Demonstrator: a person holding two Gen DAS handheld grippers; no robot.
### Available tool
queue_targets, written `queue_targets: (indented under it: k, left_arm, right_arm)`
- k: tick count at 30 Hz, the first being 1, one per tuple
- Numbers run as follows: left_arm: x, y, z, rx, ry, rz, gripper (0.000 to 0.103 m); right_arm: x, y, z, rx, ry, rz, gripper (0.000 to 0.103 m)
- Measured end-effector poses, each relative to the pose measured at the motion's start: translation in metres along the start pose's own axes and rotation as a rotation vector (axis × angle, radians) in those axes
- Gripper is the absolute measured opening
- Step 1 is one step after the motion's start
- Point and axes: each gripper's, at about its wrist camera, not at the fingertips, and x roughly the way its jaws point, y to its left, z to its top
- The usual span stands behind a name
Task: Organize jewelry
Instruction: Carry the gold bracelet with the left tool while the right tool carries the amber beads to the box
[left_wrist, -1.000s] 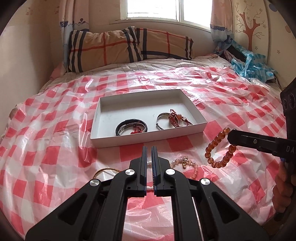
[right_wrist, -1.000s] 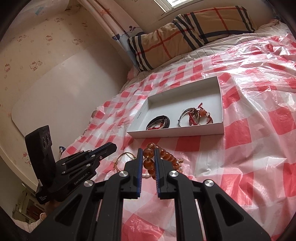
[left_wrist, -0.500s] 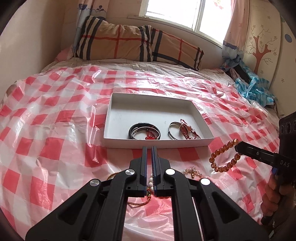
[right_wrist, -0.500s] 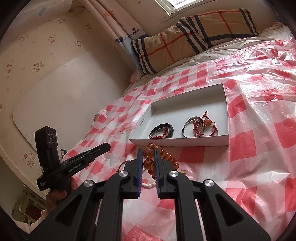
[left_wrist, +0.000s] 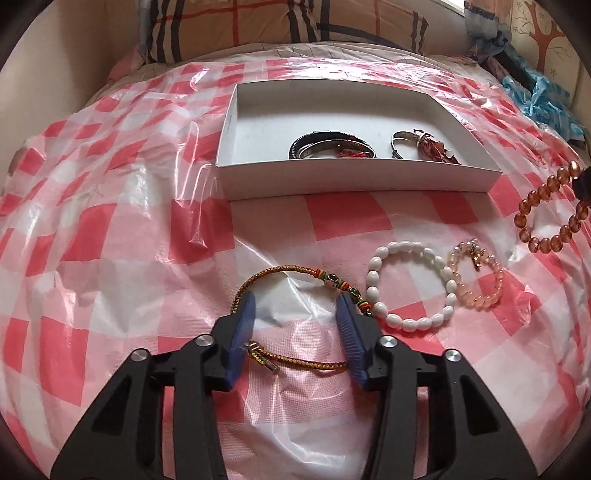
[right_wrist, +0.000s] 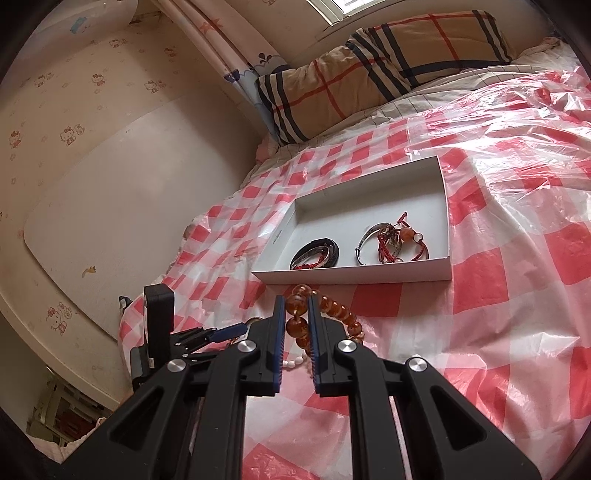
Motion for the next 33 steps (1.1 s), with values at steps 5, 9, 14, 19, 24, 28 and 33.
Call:
queue_targets:
  k: [5, 9, 14, 19, 24, 28, 33]
  left_arm:
    - [-0.016, 0.018, 0.003, -0.049, -0.035, -0.026, 0.026]
    - [-0.01, 0.026, 0.008, -0.023, -0.024, 0.006, 0.046]
    - [0.001, 0.016, 0.006, 0.032, 0.002, -0.01, 0.023]
    - [-0.023, 0.012, 0.009, 0.0, -0.032, -0.111, 0.006]
    - [-0.051, 0.008, 0.02, -0.069, -0.088, -0.266, 0.003]
    - [-0.072, 0.0, 0.03, -0.099, -0.162, -0.317, 0.003]
    - [-0.095, -0.007, 0.045, -0.112, -0.28, -0.295, 0.003]
  right_arm:
    - [0.001, 0.0, 0.0, 0.0, 0.006, 0.004, 0.013]
    - [0.003, 0.002, -0.001, 0.001, 0.006, 0.01, 0.013]
    - [0.006, 0.003, -0.002, 0.003, 0.01, 0.012, 0.013]
    - [0.006, 0.004, -0.002, 0.008, 0.006, 0.021, 0.013]
    - [0.004, 0.006, 0.001, 0.004, -0.007, 0.03, 0.013]
    - [0.003, 0.009, 0.005, -0.001, -0.02, 0.036, 0.013]
    - [0.0, 0.012, 0.012, -0.013, -0.045, 0.035, 0.013]
